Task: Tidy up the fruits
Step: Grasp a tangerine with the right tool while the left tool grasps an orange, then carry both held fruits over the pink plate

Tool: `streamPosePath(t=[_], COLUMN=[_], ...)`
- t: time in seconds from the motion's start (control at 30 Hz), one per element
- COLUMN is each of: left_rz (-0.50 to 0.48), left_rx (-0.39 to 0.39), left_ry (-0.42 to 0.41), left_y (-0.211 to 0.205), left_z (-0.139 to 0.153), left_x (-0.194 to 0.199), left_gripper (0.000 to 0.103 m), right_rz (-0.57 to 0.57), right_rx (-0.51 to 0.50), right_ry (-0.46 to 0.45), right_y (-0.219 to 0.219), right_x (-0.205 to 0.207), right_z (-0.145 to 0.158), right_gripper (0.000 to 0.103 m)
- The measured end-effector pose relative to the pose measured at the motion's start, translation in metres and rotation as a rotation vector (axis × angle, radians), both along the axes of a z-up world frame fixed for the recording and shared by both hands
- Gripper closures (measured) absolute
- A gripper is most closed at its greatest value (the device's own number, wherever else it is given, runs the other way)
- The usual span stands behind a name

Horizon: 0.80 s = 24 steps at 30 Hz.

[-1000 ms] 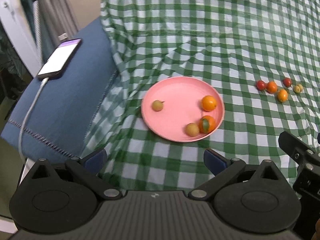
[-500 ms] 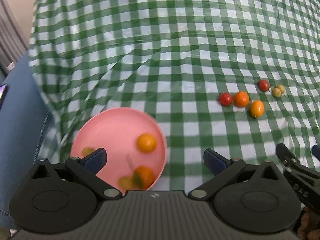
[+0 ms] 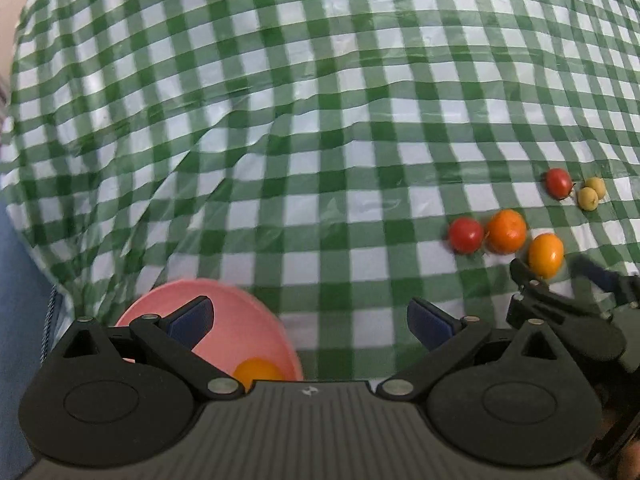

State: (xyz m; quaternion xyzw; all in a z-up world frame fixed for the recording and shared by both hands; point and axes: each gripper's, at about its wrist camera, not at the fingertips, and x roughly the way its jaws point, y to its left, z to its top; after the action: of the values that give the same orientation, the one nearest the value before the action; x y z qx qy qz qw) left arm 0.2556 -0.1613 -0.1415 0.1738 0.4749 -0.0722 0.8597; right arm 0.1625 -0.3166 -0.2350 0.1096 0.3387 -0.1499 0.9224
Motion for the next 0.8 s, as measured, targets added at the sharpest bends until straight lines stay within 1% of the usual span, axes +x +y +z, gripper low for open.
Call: streamPosePath(t=[0.07,0.13,0.17,0.23,0.33,0.43,0.5,0.57,0.6,0.63,0.7,0.8], left_rz=[-0.036,-0.077,-0.114,-0.190,-0.311,-0.388,-0.418,-0.447,-0.460,-0.473,-0.496,-0.522], left_rx=[-0.017,-0.047,-0.069,-0.095,-0.114,-0.111,-0.114,-0.113,-0.113,-0.114,-0.125,-0.123], left_ry=[0.001,0.001,0.005,0.035,0.081,0.106,0.120,0.125,0.125,0.131,0.152,0.160], left_y=[-0.012,-0.026,-0.036,-0.056,-0.088,-0.114,-0.125,-0.133,-0.136,-0.138,-0.140,-0.142], left_z=[-0.002,-0.003,-0.005,-0.009,-0.021,-0.034,-0.041,-0.046,-0.047,-0.049,-0.053,-0.059], left_x=[0.007,0.014,0.018,0.027,0.036,0.042,0.044,0.043,0.042,0.042,0.042,0.042], left_gripper=[0.000,0.000,0.000,0.000,0.000,0.000,0.001,0.010,0.020,0.027,0.030,0.030], right_rz=[0.006,-0.020,-0.050,-0.111,-0.180,-0.199,-0.195,-0.194,-0.195,-0.197,-0.198,-0.200], right_rx=[-0.028,-0.017,-0.014,-0.029,-0.015,0.011,0.006,0.010,0.015,0.021,0.029,0.030], right_ry=[-0.013,-0.019,-0.018,0.007,0.010,0.003,0.005,0.005,0.004,0.003,0.002,0.002], right_y=[-0.001,-0.008,-0.014,-0.027,-0.047,-0.056,-0.056,-0.056,-0.056,-0.057,-0.058,-0.059], right_x=[0.000,-0.002,-0.003,-0.005,-0.010,-0.014,-0.014,-0.014,-0.014,-0.015,-0.016,-0.015], right_z=[-0.001,0.001,0.001,0.001,0.001,-0.001,-0.001,-0.001,-0.001,-0.001,0.000,0.000], right_gripper=[0.065,0.065,0.065,0.065,0.065,0.065,0.065,0.065,0.065,0.065,0.065,0.065])
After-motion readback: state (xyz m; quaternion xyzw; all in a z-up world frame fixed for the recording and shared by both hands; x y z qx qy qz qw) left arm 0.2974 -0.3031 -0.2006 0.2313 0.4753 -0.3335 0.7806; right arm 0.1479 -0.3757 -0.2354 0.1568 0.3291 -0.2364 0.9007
